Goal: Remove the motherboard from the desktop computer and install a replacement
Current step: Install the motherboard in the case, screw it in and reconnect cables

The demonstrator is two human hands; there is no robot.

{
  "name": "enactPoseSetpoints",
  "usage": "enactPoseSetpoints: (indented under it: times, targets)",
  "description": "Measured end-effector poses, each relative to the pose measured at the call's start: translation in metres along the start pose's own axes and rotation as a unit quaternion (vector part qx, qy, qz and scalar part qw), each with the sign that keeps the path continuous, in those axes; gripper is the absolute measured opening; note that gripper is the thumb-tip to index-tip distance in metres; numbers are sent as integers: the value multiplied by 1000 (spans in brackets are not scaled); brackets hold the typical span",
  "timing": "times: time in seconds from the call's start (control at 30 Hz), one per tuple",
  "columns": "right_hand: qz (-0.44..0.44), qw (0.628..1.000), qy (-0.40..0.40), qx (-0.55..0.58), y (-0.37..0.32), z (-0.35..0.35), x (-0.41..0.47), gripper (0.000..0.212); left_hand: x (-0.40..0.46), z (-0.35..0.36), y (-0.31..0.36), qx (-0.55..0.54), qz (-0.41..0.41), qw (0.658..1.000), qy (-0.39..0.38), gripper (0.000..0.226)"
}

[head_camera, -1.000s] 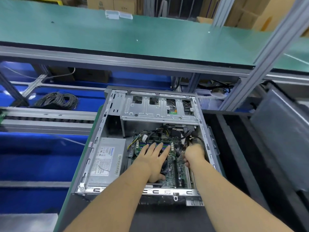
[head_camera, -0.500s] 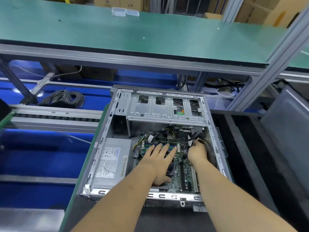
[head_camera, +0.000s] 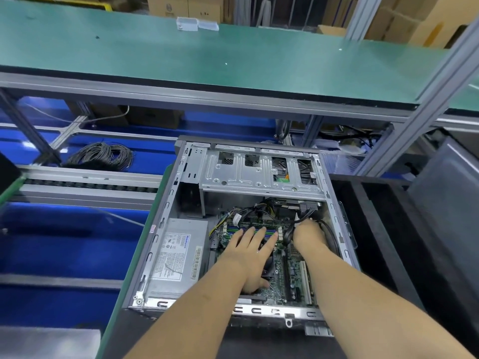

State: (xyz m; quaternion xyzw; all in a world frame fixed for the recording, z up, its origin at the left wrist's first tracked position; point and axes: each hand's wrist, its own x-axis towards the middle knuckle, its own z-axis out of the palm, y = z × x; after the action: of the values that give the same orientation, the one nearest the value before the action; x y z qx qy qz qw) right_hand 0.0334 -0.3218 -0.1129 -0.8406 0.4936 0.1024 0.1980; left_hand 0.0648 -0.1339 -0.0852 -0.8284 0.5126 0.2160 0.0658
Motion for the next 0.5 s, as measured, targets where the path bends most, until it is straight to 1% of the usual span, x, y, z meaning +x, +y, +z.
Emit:
enactPoseSetpoints:
  times: [0.07, 0.17, 0.2, 0.33, 0.43, 0.5]
  targets:
    - [-3, 999, 19, 45, 3, 4, 1, 25, 0, 1, 0, 0, 0, 1000, 1, 107]
    - [-24, 991, 95, 86, 7, 9, -4, 24, 0, 3, 0, -10, -2, 1000, 4, 108]
    - [-26, 989, 109, 94, 7, 10, -5, 23, 0, 3, 0, -10, -2, 1000, 5, 108]
    - [-24, 987, 121, 103, 7, 12, -9, 22, 0, 5, 0, -11, -1, 1000, 9, 108]
    - [-28, 983, 122, 137, 8, 13, -8, 23, 0, 4, 0, -10, -3, 1000, 5, 108]
    - [-29, 980, 123, 155, 9, 14, -8, 27, 0, 3, 0, -10, -3, 1000, 1, 108]
